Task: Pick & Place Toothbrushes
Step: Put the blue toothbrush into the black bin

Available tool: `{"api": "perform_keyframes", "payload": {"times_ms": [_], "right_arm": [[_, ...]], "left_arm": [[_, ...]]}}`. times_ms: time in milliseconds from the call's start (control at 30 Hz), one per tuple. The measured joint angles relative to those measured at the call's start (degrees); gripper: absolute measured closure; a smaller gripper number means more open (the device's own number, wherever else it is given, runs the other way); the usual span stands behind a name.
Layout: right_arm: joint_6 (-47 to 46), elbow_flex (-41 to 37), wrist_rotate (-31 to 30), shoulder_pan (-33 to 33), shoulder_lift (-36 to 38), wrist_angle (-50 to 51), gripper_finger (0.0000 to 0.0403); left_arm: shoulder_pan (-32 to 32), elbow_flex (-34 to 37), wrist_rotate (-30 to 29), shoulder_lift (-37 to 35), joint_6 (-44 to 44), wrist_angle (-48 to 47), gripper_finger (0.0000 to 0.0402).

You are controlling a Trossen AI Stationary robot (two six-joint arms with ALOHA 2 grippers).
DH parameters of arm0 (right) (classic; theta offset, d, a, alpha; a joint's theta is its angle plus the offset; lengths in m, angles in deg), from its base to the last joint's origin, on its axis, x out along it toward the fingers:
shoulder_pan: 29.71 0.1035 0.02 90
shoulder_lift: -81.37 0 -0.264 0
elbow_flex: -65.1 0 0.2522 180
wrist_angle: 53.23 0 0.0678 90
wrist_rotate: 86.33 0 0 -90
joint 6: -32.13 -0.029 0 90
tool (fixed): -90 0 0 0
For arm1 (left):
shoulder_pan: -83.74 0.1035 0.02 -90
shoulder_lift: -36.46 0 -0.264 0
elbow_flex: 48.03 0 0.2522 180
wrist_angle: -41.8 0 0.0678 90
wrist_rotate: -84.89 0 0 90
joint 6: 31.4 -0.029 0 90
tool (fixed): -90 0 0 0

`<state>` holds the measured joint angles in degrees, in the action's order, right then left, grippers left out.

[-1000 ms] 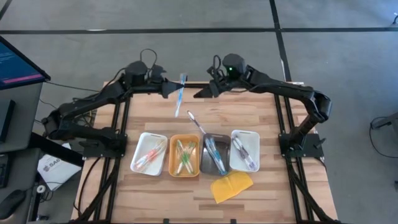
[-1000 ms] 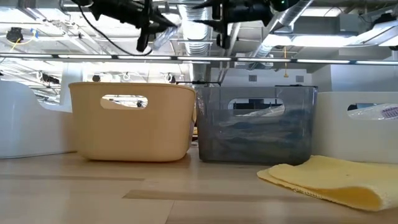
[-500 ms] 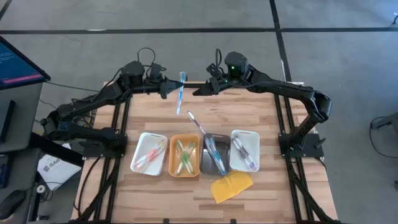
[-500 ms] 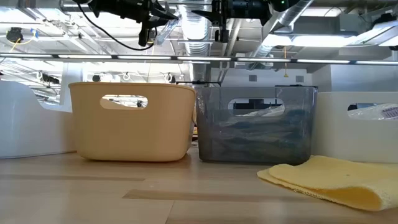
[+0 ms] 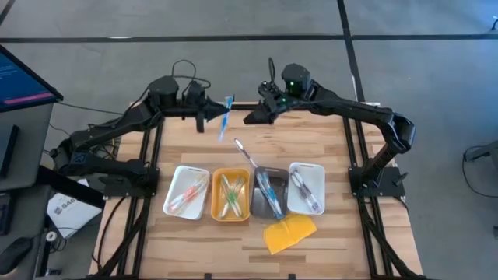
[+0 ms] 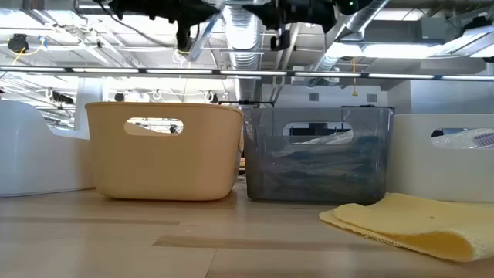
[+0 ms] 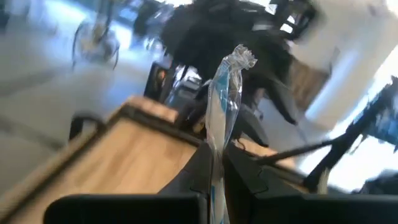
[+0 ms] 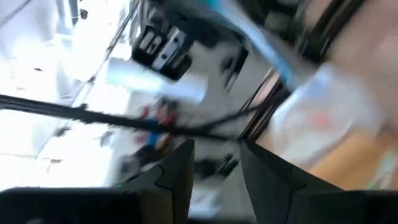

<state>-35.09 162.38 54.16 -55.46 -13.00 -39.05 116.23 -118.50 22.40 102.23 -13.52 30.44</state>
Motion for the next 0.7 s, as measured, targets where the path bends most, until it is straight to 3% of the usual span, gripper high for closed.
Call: {"api": "perform_keyframes", "payload": {"times_ms": [133,333,433,533,633,700], "right_arm": [[-11.6,0.0,9.8,-0.36,0.0,-0.26,0.0276],[-29.88,0.0,14.19,1.01,0.0,-2.71,0.0264],[-37.78,0.0,13.93,1.85,0.0,-2.77,0.0251],[-42.93,-0.02,12.41,2.72,-0.04,-2.32,0.0231],[-43.19,0.0,11.15,3.61,0.0,1.91,0.0208],[-42.42,-0.02,9.17,4.12,-0.09,5.64,0.0191]], "left_arm": [[-3.3,-0.24,0.45,-1.48,-12.05,0.08,0.0393],[-10.4,-0.24,-2.02,-1.72,-23.89,-3.12,0.0393],[-14.47,-0.24,-11.16,-1.72,-33.47,-8.82,0.0393],[-18.49,-0.24,-25.87,-1.72,-44.53,-13.46,0.0393],[-22.13,-0.24,-40.29,-1.7,-53.22,-13.88,0.0393],[-23.68,-0.24,-45.41,-1.7,-57.98,-13.87,0.0393]]}}
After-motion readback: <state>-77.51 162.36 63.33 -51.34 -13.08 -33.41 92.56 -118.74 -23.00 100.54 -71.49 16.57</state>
